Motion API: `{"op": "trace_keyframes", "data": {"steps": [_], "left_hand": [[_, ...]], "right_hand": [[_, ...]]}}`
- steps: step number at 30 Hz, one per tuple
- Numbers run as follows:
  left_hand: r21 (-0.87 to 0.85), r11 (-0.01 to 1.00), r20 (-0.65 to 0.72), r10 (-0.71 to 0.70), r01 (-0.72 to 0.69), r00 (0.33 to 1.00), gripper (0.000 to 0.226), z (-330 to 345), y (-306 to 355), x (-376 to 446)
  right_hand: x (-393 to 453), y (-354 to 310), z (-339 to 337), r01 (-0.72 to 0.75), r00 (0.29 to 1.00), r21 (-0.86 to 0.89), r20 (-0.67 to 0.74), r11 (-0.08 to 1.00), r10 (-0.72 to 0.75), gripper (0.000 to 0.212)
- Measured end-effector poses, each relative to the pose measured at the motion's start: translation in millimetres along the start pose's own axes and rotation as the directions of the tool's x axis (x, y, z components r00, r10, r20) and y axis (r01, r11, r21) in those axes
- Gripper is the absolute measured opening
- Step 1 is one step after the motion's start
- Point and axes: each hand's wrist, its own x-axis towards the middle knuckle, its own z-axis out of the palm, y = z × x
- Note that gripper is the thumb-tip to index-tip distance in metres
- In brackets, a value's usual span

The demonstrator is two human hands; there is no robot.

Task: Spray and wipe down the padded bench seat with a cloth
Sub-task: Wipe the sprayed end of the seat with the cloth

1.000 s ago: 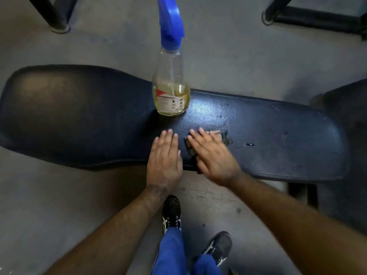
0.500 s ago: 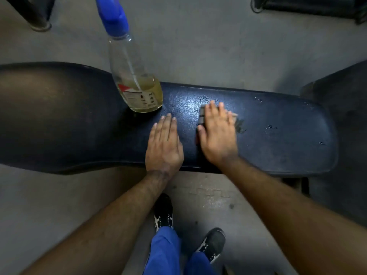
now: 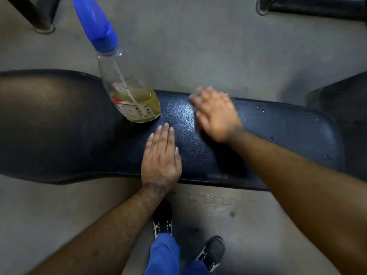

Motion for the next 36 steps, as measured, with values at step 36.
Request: {"op": "trace_keyframes", "data": {"steps": [36], "left_hand": [[-0.163, 0.982, 0.098, 0.115, -0.098, 0.989, 0.054, -7.0, 35.0, 0.3]], "right_hand": [[-172.2, -30.9, 27.8, 0.186, 0.983, -0.052, 0.0, 0.981, -0.186, 0.059]]}}
